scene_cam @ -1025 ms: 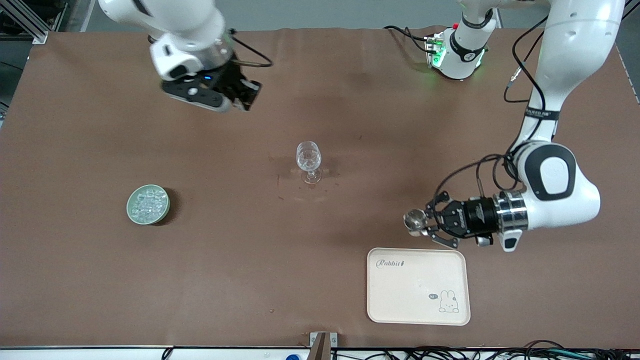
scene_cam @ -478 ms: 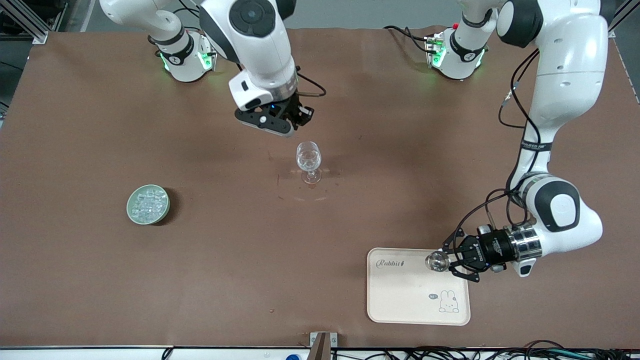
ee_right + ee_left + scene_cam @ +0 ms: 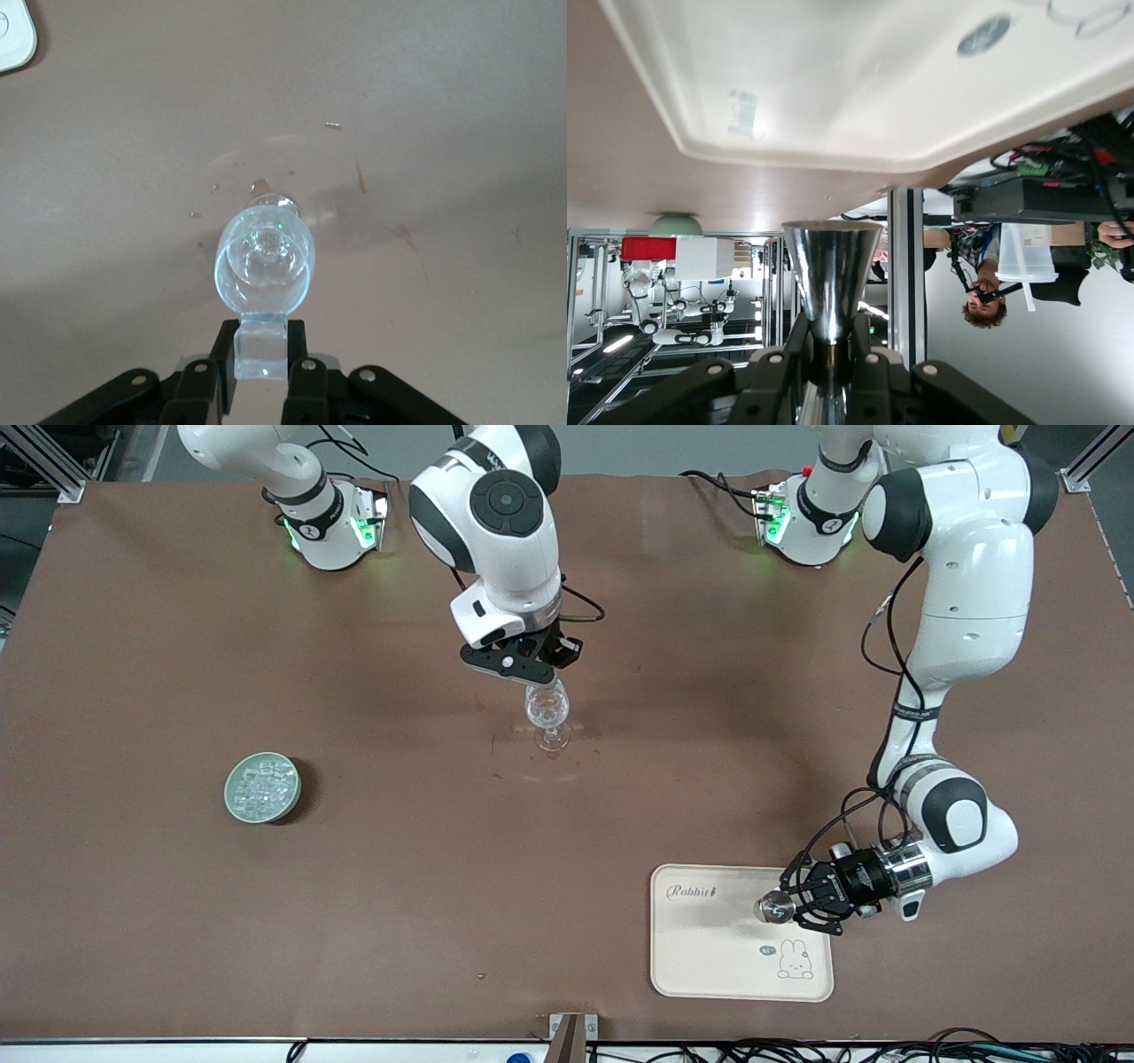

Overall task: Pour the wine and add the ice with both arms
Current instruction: 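Lower the jigger onto the tray while the right gripper releases ice above glass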

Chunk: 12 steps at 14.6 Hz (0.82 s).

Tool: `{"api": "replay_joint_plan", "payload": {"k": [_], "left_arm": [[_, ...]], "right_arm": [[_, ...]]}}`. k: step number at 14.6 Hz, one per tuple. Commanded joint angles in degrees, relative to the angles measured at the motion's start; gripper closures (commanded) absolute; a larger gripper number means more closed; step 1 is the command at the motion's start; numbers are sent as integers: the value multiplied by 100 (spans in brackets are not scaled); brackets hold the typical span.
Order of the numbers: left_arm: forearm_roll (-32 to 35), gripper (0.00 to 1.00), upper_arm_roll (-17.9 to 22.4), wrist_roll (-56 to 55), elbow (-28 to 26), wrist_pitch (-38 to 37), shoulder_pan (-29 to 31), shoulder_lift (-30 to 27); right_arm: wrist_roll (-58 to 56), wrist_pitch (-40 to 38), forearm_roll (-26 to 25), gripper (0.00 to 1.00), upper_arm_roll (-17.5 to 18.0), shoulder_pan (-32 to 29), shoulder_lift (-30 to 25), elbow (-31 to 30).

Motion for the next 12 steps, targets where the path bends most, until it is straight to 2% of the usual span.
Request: {"api": "replay_joint_plan", "payload": {"k": [1,8,12], "left_arm": [[-228,98,100,156,188,83,-15,193],[-588,97,118,640,3,74,21,343],[-817,95,118,1130,-321,74,91,343]], "right_arm": [[99,154,-152,98,-72,137,175,24],[108,216,-381,95,-72,155,325,7],[108,287,-390,93,-72,199,413,-20]]}}
